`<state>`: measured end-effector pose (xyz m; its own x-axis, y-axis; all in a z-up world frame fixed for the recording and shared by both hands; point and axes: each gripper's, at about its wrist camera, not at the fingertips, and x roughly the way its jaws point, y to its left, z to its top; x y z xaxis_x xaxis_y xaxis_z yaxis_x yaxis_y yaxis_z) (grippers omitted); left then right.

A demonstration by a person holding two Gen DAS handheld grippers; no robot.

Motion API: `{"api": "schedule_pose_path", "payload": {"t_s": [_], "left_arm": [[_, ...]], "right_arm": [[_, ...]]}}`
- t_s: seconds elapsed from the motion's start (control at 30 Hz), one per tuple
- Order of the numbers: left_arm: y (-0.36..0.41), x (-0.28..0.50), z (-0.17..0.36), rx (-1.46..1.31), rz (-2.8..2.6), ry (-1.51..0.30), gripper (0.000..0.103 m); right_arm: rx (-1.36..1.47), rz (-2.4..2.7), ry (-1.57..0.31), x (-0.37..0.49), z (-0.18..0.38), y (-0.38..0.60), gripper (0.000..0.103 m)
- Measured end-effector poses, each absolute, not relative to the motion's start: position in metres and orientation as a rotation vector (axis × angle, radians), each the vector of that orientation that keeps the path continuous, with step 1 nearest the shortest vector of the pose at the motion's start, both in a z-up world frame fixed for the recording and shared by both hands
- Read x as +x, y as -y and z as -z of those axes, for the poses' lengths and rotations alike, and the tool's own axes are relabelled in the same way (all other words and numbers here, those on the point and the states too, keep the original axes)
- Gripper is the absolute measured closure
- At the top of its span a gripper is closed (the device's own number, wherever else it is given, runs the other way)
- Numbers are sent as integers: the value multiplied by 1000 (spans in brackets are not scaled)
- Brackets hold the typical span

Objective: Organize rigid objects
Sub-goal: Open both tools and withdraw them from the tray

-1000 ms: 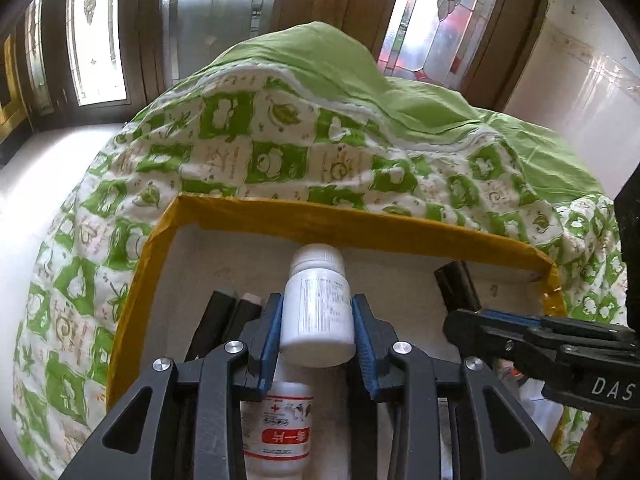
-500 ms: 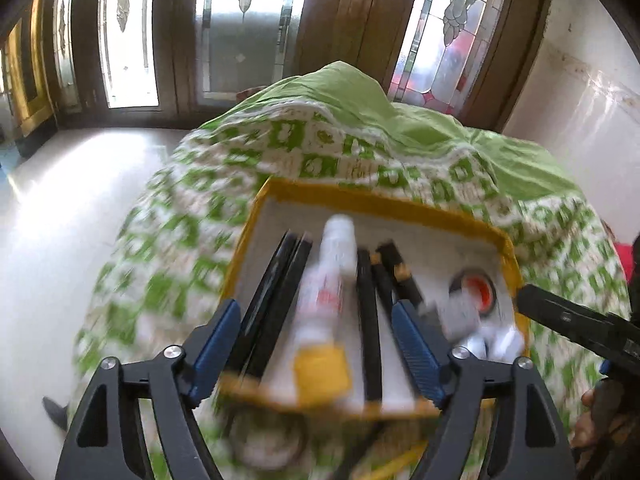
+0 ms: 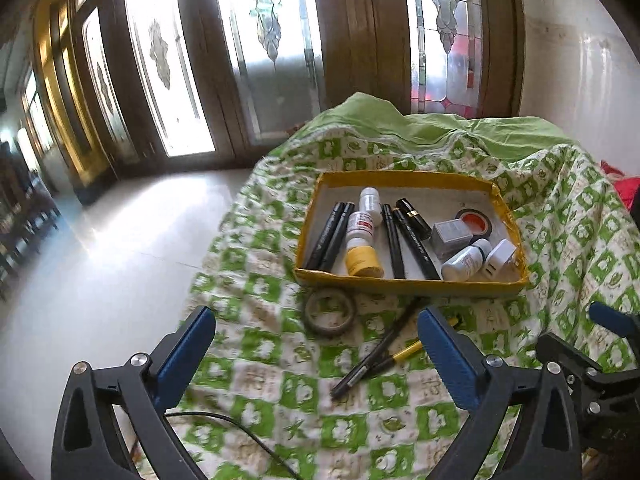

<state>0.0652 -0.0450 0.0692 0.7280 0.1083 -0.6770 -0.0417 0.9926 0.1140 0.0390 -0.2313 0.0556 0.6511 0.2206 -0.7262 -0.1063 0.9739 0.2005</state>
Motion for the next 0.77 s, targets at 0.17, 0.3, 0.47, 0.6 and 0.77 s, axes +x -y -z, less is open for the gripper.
{"api": "schedule_pose_path", "payload": {"t_s": [0.17, 0.3, 0.47, 0.6, 0.77], "left_arm": [[50, 55, -86, 94, -63, -737, 1], [56, 52, -94, 106, -60, -735, 1], [61, 50, -97, 104, -49, -742, 1], [63, 49, -97, 114, -44, -741, 1], [62, 46, -99, 103, -35, -723, 1]], "right_arm": [[161, -162, -828, 27, -64, 241, 0], [154, -149, -835, 23, -67, 243, 0], [147, -134, -838, 18, -69, 244, 0], [140, -133, -827, 15, -73, 243, 0], [130, -132, -830, 12, -74, 240, 0]]}}
